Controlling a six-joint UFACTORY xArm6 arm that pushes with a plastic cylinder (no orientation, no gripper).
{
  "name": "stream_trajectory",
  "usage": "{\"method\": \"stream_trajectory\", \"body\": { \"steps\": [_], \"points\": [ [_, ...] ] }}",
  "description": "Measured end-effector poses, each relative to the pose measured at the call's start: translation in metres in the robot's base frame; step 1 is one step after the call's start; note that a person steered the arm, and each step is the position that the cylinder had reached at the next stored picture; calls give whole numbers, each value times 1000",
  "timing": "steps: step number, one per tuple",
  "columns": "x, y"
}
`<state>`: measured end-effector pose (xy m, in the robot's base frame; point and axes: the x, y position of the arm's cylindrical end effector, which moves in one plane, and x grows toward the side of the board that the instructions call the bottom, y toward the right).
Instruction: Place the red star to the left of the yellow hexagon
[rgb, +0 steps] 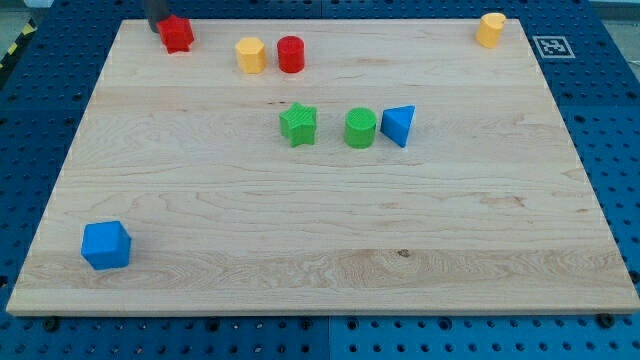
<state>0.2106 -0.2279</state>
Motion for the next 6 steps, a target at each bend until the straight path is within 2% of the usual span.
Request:
{"method": "stream_trajectory", "body": {
  "steps": [3,6],
  "points": [
    [27,48],
    [40,50]
  ]
}}
